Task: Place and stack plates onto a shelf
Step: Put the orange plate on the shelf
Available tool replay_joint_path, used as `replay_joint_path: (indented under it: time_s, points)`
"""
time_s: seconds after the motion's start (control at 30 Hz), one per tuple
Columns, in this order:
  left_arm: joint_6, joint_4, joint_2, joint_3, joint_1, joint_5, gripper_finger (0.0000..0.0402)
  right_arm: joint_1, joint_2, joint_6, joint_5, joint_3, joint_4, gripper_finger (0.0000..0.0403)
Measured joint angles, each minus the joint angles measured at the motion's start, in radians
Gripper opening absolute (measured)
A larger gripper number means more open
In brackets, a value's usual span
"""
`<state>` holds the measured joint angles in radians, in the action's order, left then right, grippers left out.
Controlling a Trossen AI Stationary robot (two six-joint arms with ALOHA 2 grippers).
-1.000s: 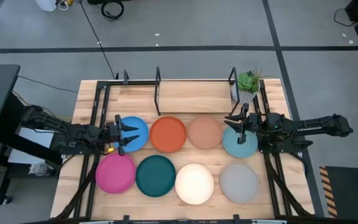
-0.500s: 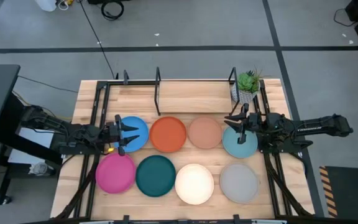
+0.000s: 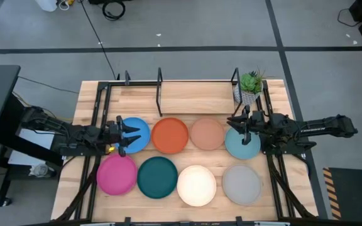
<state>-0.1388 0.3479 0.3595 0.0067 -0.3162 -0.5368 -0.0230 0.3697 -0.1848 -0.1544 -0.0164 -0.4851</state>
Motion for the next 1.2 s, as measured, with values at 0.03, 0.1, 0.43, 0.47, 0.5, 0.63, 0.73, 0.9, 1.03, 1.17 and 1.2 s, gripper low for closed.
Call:
replay_joint_path:
  time_s: [0.03, 0.1, 0.43, 0.47, 0.5, 0.63, 0.73, 0.9, 1.03, 1.17, 1.2]
  points:
    - [-0.009, 0.001, 0.000, 0.000, 0.000, 0.000, 0.0160, 0.000, 0.017, -0.011, 0.015, -0.004, 0.007, 0.0087]
    - [-0.007, 0.009, 0.000, 0.000, 0.000, 0.000, 0.0160, 0.000, 0.060, -0.033, 0.023, -0.016, 0.031, 0.0087]
    - [0.048, 0.037, 0.000, 0.025, -0.002, 0.162, 0.0160, 0.007, 0.371, -0.022, 0.025, -0.147, 0.137, 0.0087]
    - [0.048, 0.037, -0.001, 0.028, -0.002, 0.164, 0.0160, 0.015, 0.409, -0.011, 0.025, -0.177, 0.176, 0.0087]
    - [0.051, 0.043, 0.000, 0.029, -0.002, 0.164, 0.0160, 0.026, 0.450, 0.007, 0.025, -0.210, 0.212, 0.0087]
    - [0.077, 0.077, 0.000, 0.030, 0.000, 0.163, 0.0160, 0.083, 0.638, 0.115, 0.020, -0.348, 0.293, 0.0087]
    - [0.073, 0.119, 0.000, 0.030, 0.000, 0.161, 0.0160, 0.118, 0.773, 0.220, 0.019, -0.455, 0.322, 0.0087]
    - [0.072, 0.132, 0.000, 0.032, 0.000, 0.161, 0.0160, 0.146, 0.968, 0.406, 0.017, -0.621, 0.358, 0.0089]
    - [0.072, 0.127, 0.000, 0.032, 0.000, 0.156, 0.0160, 0.145, 1.103, 0.523, 0.017, -0.743, 0.406, 0.0105]
    - [0.070, 0.127, 0.000, 0.032, 0.000, 0.146, 0.0160, 0.144, 1.225, 0.604, 0.022, -0.863, 0.467, 0.0135]
    - [0.065, 0.130, 0.000, 0.032, 0.000, 0.146, 0.0160, 0.146, 1.254, 0.615, 0.022, -0.893, 0.492, 0.0145]
